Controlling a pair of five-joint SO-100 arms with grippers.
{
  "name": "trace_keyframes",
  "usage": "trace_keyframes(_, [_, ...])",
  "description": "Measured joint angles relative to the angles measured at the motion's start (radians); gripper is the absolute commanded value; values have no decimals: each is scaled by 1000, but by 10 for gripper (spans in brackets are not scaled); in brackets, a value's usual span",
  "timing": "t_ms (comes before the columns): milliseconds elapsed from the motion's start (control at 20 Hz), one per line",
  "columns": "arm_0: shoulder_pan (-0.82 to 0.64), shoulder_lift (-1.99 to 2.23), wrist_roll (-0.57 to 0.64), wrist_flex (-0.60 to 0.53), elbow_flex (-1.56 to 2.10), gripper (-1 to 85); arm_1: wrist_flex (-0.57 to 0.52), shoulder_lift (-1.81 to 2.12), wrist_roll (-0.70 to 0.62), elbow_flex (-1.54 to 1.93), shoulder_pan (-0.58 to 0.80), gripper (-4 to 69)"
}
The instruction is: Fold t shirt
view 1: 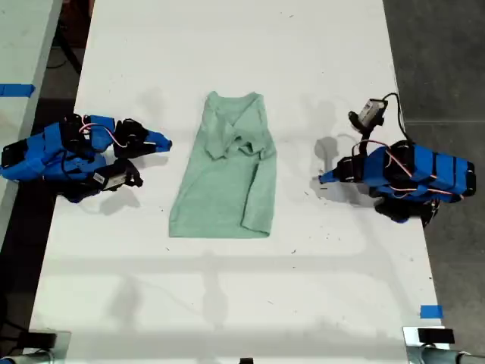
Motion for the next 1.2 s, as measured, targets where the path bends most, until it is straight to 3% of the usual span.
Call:
trace_keyframes(500, [3, 0, 0, 0, 0, -2, 5, 26, -100, 2, 17, 21])
trace_keyframes(1200, [3, 0, 0, 0, 0, -2, 5, 26, -95, 2, 40, 17])
